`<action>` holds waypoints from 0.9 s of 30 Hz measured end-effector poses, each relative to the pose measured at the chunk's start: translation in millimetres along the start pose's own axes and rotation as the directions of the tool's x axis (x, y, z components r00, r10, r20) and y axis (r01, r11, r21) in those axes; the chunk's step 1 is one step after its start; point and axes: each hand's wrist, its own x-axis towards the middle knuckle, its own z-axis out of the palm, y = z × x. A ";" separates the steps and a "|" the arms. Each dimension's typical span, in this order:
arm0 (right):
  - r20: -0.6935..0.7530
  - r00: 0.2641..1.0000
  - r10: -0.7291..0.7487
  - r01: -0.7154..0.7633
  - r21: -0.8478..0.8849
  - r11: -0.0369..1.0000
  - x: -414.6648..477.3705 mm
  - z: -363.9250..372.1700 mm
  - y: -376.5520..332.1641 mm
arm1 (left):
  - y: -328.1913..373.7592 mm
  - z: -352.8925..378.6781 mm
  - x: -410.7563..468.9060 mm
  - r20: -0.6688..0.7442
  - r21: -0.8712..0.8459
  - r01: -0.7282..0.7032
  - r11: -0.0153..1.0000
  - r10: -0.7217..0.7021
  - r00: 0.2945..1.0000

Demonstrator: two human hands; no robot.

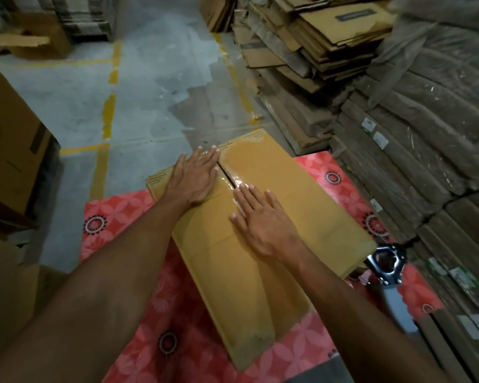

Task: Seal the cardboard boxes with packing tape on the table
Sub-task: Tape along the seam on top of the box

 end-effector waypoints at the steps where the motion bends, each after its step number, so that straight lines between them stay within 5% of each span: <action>1: -0.002 1.000 0.015 -0.015 0.005 1.000 -18.3 2.5 1.2 | 1.6 -0.9 -1.0 0.003 0.013 0.010 1.000 -0.010 1.000; 6: 0.001 0.999 0.047 -0.047 0.044 0.998 -75.6 8.1 5.8 | 27.4 -1.7 -9.9 0.047 0.000 0.153 0.988 -0.153 0.987; 11: -0.008 0.999 0.041 -0.040 0.056 0.998 -75.5 13.1 11.3 | 101.8 14.2 -76.8 0.086 0.047 -0.018 0.999 0.014 0.996; 20: -0.048 0.998 0.037 -0.035 0.038 0.999 -166.1 16.0 22.0 | 112.0 16.3 -92.8 0.101 0.021 0.028 0.999 -0.030 0.994; 24: -0.143 0.972 0.189 -0.162 0.178 0.970 -218.3 33.4 14.8 | 110.6 13.7 -92.2 0.113 0.001 0.047 0.999 -0.046 0.993; 27: -0.152 0.894 0.422 -0.327 0.425 0.844 -226.1 45.4 -15.9 | 112.0 10.7 -96.1 0.119 0.006 0.064 0.998 -0.064 0.991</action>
